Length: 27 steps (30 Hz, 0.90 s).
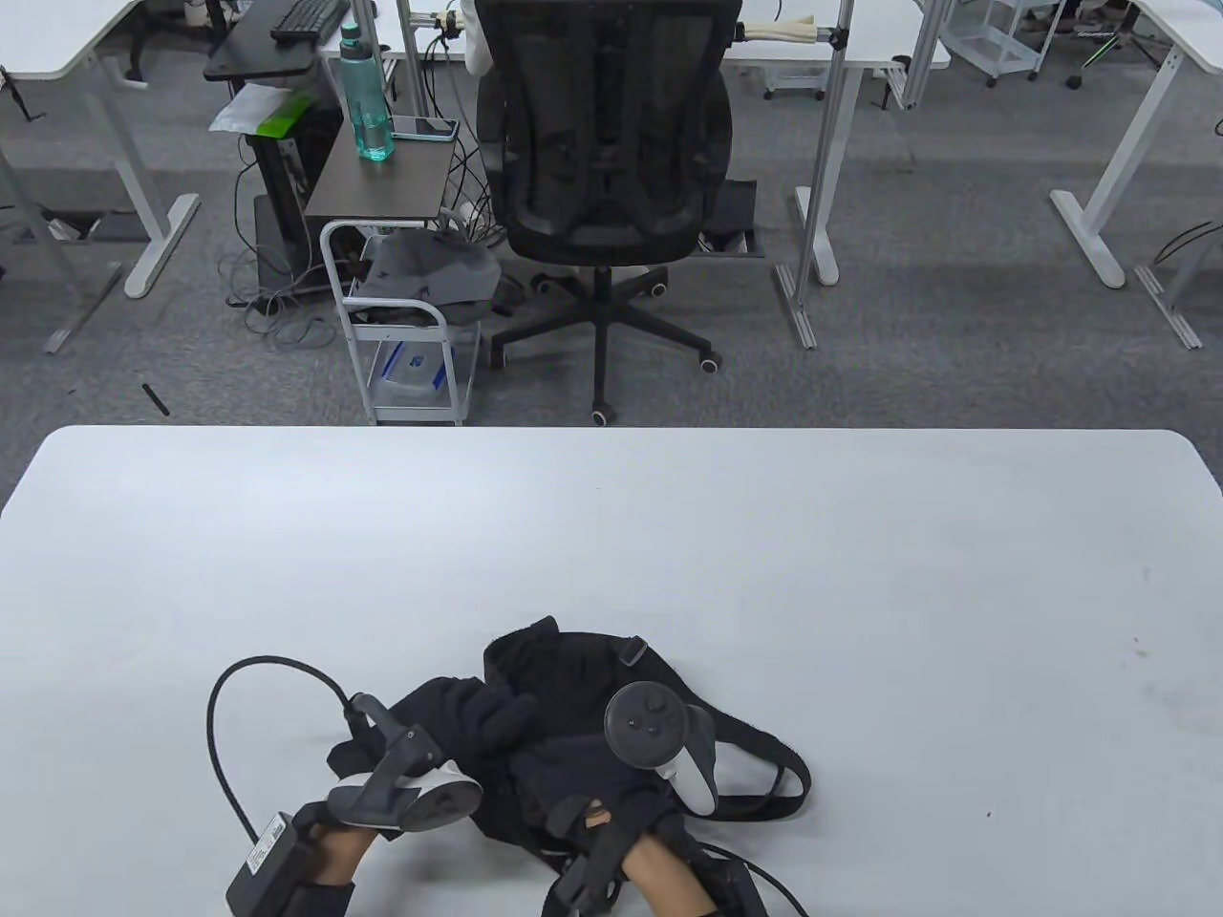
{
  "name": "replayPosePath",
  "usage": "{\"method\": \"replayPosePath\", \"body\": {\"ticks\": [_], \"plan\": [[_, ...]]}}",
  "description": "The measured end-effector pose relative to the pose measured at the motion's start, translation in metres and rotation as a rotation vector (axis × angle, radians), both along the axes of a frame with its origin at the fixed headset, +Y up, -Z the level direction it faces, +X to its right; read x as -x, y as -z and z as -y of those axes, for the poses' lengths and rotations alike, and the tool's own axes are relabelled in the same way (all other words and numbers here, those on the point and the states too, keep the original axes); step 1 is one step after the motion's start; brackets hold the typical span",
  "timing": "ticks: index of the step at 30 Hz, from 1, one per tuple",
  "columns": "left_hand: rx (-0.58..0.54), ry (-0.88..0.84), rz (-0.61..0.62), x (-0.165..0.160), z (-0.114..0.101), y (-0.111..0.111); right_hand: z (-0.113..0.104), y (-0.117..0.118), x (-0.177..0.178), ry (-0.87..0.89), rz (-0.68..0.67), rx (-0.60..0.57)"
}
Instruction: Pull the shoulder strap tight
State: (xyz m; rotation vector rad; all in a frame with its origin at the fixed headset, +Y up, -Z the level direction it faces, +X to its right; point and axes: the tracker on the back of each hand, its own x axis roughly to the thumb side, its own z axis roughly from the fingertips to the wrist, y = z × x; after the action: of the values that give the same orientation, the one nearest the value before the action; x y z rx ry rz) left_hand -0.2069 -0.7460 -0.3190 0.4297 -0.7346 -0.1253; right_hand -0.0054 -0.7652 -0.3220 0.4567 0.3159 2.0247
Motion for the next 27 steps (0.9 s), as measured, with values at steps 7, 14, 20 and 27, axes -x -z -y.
{"method": "replayPosePath", "body": {"ticks": [7, 14, 20, 27], "plan": [[-0.051, 0.061, -0.003, -0.005, -0.005, -0.01, 0.007, 0.001, -0.003, 0.019, -0.041, 0.085], [-0.035, -0.034, 0.114, -0.026, -0.011, -0.027, 0.004, 0.005, -0.015, 0.077, 0.036, 0.044], [-0.043, -0.024, 0.111, -0.026, -0.011, -0.027, 0.002, 0.004, -0.012, 0.063, 0.02, 0.044], [-0.027, -0.056, 0.053, -0.013, -0.015, -0.019, -0.002, 0.004, -0.014, 0.082, -0.02, 0.043]]}}
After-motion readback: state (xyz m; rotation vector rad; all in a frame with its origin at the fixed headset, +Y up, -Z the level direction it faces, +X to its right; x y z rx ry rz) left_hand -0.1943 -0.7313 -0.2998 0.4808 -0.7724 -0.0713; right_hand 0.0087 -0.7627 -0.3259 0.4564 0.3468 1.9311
